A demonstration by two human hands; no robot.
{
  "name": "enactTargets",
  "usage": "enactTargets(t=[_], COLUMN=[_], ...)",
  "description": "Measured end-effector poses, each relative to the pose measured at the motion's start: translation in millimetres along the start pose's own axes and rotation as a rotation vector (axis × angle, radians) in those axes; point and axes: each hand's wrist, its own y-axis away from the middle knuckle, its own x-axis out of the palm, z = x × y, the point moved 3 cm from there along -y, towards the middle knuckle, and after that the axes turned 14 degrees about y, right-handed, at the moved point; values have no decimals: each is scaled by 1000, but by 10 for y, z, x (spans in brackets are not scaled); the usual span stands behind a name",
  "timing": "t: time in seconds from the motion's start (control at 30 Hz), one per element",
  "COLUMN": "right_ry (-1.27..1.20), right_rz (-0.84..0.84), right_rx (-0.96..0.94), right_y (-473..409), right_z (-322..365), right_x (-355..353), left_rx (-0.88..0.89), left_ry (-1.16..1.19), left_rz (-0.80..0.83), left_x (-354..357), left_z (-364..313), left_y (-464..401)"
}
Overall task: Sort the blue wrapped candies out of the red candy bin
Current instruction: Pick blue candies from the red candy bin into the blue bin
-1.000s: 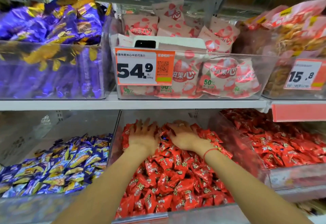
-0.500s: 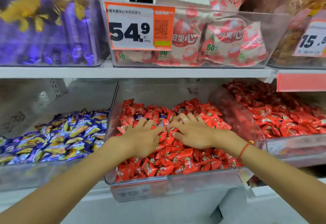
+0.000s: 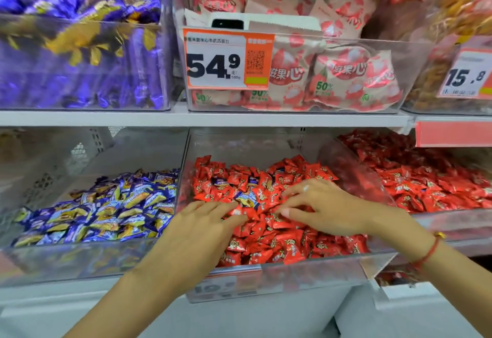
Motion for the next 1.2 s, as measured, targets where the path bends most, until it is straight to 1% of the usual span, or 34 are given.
enactTargets(t=[0.07, 0.13, 0.17, 0.2, 0.23, 0.27, 0.3, 0.37, 0.43, 0.53, 0.63, 0.73, 0.9, 0.97, 1.1, 1.2], right_ry=[5, -92, -152, -191, -194, -170, -134, -50, -31, 16, 42, 50, -47, -44, -9, -51], right_rz=[-123, -186, -229, -297, -378, -440, -462, -416, -388, -459, -511, -557, -631, -595, -462, -451], right_rx=[18, -5, -17, -21, -20, -22, -30, -40, -21, -14, -36, -26, -9, -17, -102, -98], right_y=[21, 105, 174, 263, 361, 464, 551, 658, 696, 749, 832, 858, 813, 794, 839, 941], right_z=[88, 190, 246, 304, 340, 375, 403, 430, 409, 430, 490, 499, 369, 326, 416, 473], right_x=[-97, -106, -97, -101, -87, -65, -6, 165, 300, 316, 302, 316, 140, 37, 146, 184], left_rx=[-117, -127, -125, -146, -165, -204, -202, -236, -244, -252, -230, -254, -240, -230, -203, -191], left_ry=[118, 163, 191, 230, 255, 244, 186, 132, 91, 34, 17, 20, 104, 101, 80, 106], left_rz=[61, 74, 115, 198, 245, 328, 378, 402, 433, 474, 472, 471, 381, 388, 502, 431], left_x=[-70, -66, -64, -37, 4, 48, 76, 79, 44, 2, -25, -35, -141, -216, -131, -97], left_z=[-20, -77, -122, -155, -176, -184, -199, -242, -300, -381, -458, -497, -341, -321, -470, -527], left_y=[4, 81, 90, 106, 130, 154, 159, 135, 127, 157, 201, 220, 87, 35, 173, 285])
